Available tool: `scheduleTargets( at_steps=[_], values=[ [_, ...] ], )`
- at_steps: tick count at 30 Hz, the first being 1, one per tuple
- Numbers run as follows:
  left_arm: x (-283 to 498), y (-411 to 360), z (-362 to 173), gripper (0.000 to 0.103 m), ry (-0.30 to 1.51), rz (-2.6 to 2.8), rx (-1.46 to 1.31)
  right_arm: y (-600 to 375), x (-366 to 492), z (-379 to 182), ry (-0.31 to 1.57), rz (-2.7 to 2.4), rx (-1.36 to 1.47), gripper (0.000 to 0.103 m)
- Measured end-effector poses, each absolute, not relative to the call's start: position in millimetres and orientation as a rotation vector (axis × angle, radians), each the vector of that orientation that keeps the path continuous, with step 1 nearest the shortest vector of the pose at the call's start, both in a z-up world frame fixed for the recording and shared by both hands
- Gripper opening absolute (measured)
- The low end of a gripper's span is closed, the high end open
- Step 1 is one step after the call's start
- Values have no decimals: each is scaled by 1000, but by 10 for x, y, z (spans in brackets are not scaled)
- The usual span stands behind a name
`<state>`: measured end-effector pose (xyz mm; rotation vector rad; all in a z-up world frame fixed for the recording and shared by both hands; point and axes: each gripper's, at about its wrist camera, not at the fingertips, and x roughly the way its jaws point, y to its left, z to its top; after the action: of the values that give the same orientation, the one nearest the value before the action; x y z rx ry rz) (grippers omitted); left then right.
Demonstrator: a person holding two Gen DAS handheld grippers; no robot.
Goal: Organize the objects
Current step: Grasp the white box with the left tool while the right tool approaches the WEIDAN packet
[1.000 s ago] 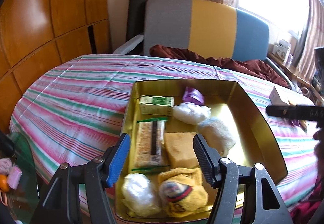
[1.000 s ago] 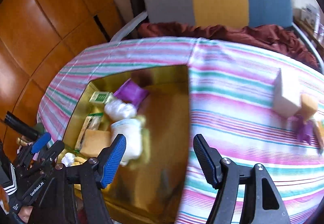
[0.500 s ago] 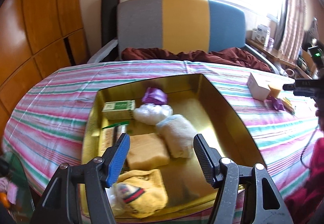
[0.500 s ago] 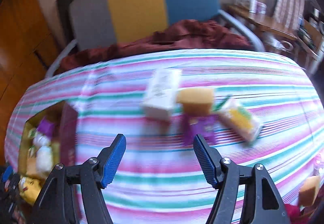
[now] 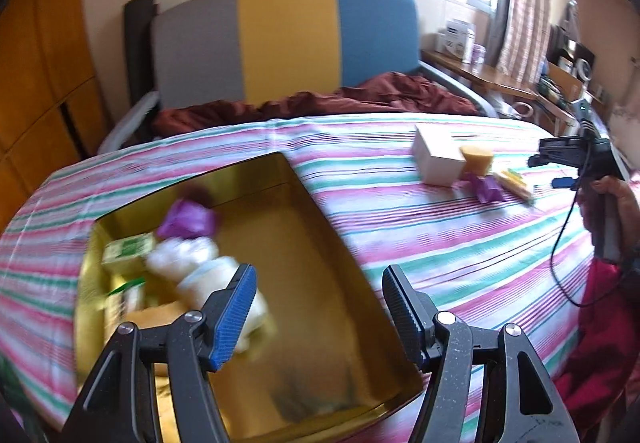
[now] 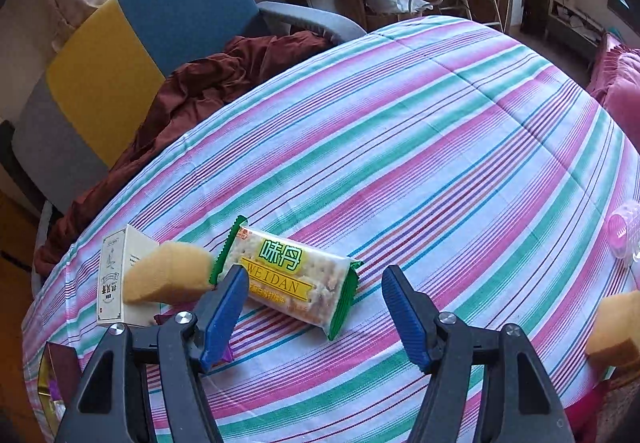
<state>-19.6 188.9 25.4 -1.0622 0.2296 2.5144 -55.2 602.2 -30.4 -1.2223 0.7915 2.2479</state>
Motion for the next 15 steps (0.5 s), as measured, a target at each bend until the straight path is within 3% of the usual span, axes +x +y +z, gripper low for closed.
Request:
scheduleTargets(
  at_steps=[10, 15],
  values=[
    [-618, 2923, 438, 81, 306, 2372, -1019, 6006, -535, -307, 875, 2272, -1239, 70],
    [-1071, 3377, 363, 82, 317, 2353, -1083, 5993, -546, -306, 899, 2292, -1250, 70]
  ],
)
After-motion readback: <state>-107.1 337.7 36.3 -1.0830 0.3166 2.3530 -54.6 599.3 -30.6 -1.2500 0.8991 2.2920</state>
